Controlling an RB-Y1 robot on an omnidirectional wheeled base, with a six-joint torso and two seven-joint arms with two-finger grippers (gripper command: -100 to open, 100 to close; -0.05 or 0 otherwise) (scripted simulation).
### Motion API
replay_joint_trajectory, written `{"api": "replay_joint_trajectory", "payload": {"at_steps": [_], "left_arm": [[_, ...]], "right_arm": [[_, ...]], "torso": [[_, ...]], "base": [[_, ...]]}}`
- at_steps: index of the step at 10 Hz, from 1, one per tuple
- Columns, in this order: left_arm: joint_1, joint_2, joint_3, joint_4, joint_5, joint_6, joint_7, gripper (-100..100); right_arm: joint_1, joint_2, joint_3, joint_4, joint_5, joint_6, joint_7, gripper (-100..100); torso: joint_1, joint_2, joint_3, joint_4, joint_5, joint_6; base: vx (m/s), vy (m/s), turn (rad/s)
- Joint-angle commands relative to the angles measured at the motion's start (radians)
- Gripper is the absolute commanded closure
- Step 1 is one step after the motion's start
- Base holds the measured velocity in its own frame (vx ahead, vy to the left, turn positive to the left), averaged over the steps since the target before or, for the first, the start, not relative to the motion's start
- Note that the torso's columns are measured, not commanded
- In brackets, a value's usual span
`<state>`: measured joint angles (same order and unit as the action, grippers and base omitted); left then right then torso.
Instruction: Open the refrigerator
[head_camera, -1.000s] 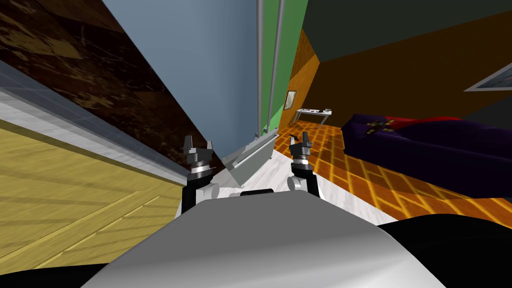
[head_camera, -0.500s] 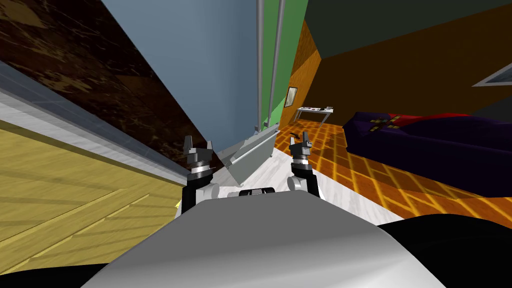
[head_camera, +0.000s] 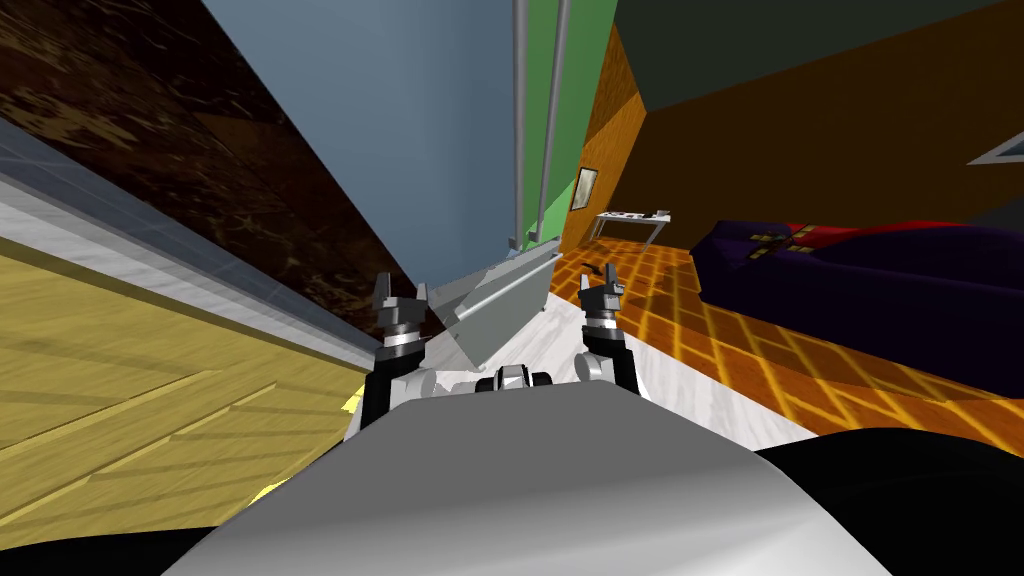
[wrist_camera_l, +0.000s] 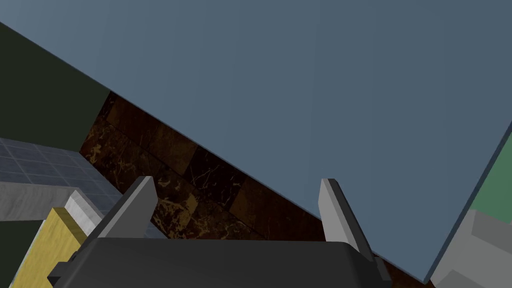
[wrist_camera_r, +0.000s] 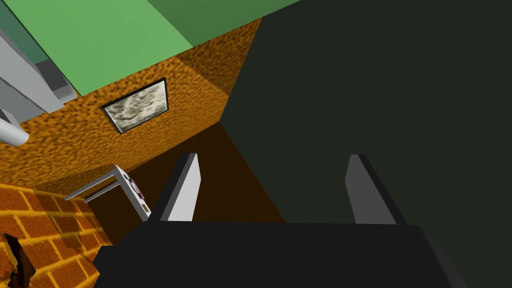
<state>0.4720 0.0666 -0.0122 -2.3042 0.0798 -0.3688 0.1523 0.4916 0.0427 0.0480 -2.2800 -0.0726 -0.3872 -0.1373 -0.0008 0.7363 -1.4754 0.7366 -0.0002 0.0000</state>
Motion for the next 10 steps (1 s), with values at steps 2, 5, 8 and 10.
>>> {"api": "replay_joint_trajectory", "payload": {"at_steps": [2, 5, 8, 10], "left_arm": [[-0.004, 0.058, 0.011, 0.059, 0.008, -0.020, 0.004, -100], [-0.009, 0.080, 0.024, 0.125, 0.016, -0.041, 0.007, -100], [-0.014, 0.087, 0.037, 0.194, 0.025, -0.064, 0.010, -100], [-0.018, 0.090, 0.046, 0.239, 0.031, -0.078, 0.013, -100]], "right_arm": [[0.000, 0.000, 0.000, 0.000, 0.000, 0.000, 0.000, 0], [0.000, 0.000, 0.000, 0.000, 0.000, 0.000, 0.000, 0], [0.000, 0.000, 0.000, 0.000, 0.000, 0.000, 0.000, 0], [0.000, 0.000, 0.000, 0.000, 0.000, 0.000, 0.000, 0]], "torso": [[0.001, 0.001, -0.001, 0.001, 0.000, 0.000], [0.000, 0.001, -0.001, 0.001, 0.000, 0.000], [0.001, 0.002, -0.001, 0.001, 0.000, 0.000], [0.001, 0.002, 0.000, 0.002, 0.000, 0.000]], "base": [[0.024, -0.032, 0.039], [0.039, -0.047, 0.046], [0.043, -0.053, 0.045], [0.033, -0.057, 0.050]]}}
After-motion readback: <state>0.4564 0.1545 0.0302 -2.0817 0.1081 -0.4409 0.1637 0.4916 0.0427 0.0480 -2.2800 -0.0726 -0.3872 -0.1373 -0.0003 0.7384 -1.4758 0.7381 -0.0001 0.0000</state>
